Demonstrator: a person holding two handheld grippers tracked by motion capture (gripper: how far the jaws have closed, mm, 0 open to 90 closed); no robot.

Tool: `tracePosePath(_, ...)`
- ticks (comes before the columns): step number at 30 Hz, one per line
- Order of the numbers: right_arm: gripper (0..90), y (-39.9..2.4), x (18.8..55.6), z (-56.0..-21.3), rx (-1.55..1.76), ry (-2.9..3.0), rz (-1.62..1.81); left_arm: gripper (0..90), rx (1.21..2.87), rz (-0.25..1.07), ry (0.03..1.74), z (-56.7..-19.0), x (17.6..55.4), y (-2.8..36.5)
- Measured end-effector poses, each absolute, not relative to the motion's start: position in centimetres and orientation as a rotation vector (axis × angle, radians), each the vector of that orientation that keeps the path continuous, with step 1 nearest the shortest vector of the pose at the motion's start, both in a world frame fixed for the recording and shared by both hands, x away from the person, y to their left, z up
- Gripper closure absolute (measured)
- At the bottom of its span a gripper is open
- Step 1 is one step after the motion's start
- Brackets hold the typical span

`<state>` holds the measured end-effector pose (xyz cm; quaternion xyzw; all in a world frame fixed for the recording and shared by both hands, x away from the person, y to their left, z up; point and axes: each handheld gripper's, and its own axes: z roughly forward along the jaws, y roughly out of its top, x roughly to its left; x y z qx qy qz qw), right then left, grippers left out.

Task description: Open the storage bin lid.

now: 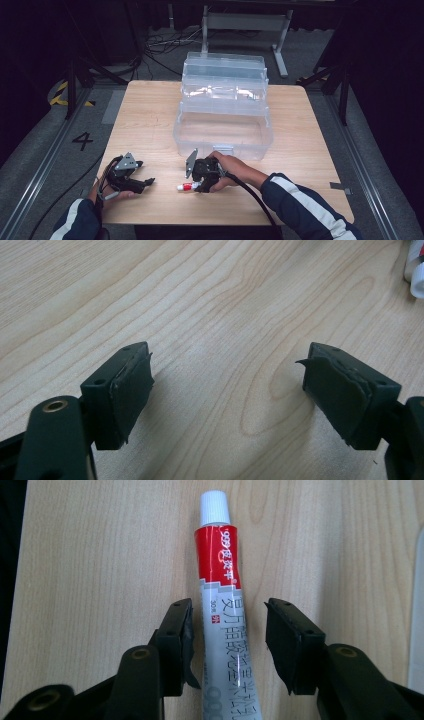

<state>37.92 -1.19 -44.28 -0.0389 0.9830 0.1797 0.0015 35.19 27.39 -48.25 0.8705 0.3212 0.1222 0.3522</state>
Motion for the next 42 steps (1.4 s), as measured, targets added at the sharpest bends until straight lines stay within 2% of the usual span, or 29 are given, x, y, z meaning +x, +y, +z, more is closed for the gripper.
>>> tracePosePath(8,56.6,0.1,38.1,-44.6,-0.123,3.105,0.465,20.0,2.254,0.314,0.829,-48.3,35.2,27.4)
tracePosePath(17,69.8,0.2,38.0,-44.4,-0.133,3.138,0.42,20.0,2.253,0.315,0.83,-48.3,35.2,27.4)
tracePosePath(42,70.9,-2.3,38.4,-43.8,-0.111,3.139,0.411,19.9,2.253,0.308,0.827,-48.3,35.3,27.4)
